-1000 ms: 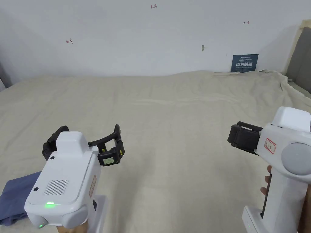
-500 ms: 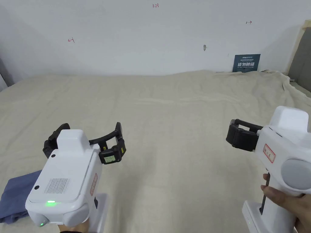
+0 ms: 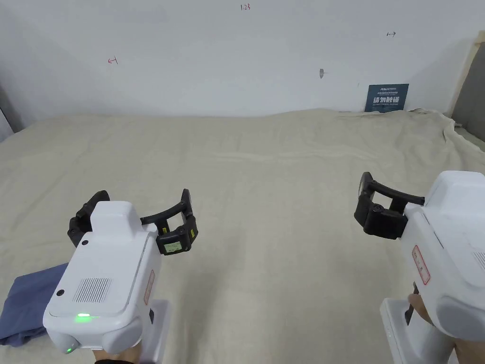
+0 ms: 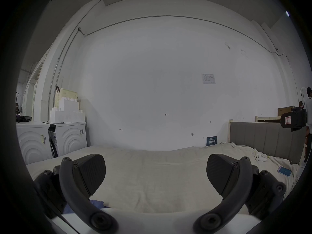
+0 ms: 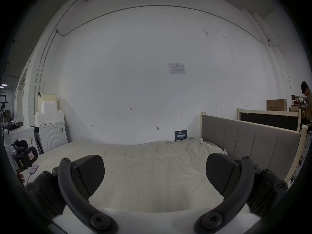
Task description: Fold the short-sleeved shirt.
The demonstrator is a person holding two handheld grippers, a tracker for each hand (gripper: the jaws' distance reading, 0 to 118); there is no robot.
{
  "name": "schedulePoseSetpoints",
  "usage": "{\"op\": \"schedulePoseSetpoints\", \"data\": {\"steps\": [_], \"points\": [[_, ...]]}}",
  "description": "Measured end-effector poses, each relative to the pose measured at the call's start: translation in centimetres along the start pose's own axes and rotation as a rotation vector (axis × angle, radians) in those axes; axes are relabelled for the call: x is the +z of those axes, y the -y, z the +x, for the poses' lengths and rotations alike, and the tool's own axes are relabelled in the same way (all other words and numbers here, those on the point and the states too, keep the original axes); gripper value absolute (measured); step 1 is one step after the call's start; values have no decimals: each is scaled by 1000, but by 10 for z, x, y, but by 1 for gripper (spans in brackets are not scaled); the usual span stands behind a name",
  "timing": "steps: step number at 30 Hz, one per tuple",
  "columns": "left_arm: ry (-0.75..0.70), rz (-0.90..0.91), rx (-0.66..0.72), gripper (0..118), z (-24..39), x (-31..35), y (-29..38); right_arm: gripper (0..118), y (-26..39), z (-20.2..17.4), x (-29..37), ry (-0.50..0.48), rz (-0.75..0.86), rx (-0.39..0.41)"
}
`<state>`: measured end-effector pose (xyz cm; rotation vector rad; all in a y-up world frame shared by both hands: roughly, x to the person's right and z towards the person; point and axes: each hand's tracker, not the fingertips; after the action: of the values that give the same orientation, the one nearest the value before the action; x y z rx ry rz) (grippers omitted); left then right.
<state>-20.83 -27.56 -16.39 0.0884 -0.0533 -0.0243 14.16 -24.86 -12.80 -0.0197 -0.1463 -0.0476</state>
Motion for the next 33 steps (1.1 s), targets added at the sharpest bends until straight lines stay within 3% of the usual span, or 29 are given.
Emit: {"op": "schedulePoseSetpoints", "data": {"steps": [33], "points": [[3, -1, -1, 118, 1, 2, -1, 117, -9, -12, 13, -21, -1, 43]]}}
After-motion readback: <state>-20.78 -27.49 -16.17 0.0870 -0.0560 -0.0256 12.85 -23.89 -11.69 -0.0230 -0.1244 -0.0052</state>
